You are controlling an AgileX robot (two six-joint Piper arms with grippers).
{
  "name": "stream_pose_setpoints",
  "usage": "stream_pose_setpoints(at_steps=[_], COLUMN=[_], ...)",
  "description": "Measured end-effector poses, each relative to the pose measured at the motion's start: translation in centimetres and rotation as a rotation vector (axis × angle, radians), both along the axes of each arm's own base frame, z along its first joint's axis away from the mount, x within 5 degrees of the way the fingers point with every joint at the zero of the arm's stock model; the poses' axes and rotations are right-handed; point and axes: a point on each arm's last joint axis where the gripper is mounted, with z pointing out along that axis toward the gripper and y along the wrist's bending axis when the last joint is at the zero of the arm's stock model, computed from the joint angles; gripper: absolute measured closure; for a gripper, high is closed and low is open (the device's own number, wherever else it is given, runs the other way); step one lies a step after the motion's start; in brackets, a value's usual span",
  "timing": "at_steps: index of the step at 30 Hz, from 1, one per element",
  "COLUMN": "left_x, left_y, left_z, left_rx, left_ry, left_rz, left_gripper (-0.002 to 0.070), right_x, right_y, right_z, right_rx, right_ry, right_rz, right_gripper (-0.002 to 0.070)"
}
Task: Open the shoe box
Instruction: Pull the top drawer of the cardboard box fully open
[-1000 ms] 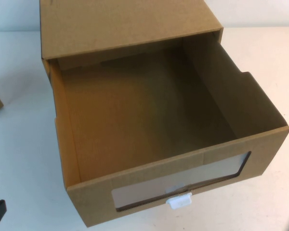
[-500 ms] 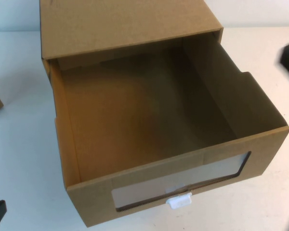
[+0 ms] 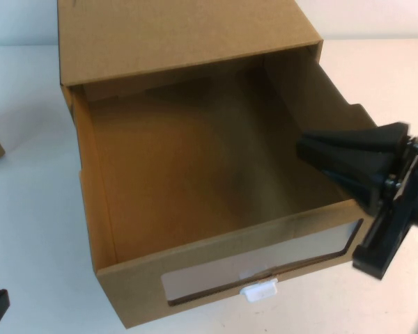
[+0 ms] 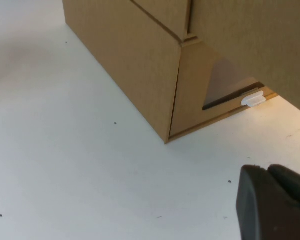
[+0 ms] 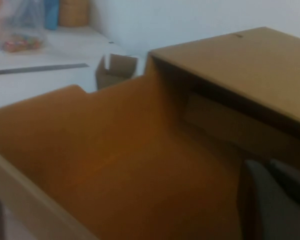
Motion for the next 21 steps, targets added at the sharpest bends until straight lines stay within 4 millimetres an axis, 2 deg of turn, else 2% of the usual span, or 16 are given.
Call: stream_pose_setpoints(at_steps=[8,21], left_x=[0.0,0.0], left_y=[0.0,0.0], left_z=[0.0,0.0], left_rx=[0.000,0.000], left_ry=[0.000,0.000], left_rz=[0.000,0.002], left_gripper=[0.0680,0.0680], right_x=[0.0,-1.1], right_y=[-0.7,-2.8], right_z=[0.3,1.9], right_rx=[-0.038,-0.082], right_ry=[-0.059,-0.224], right_rz=[-0.052,-0.152], right_gripper=[0.0694,0.0694])
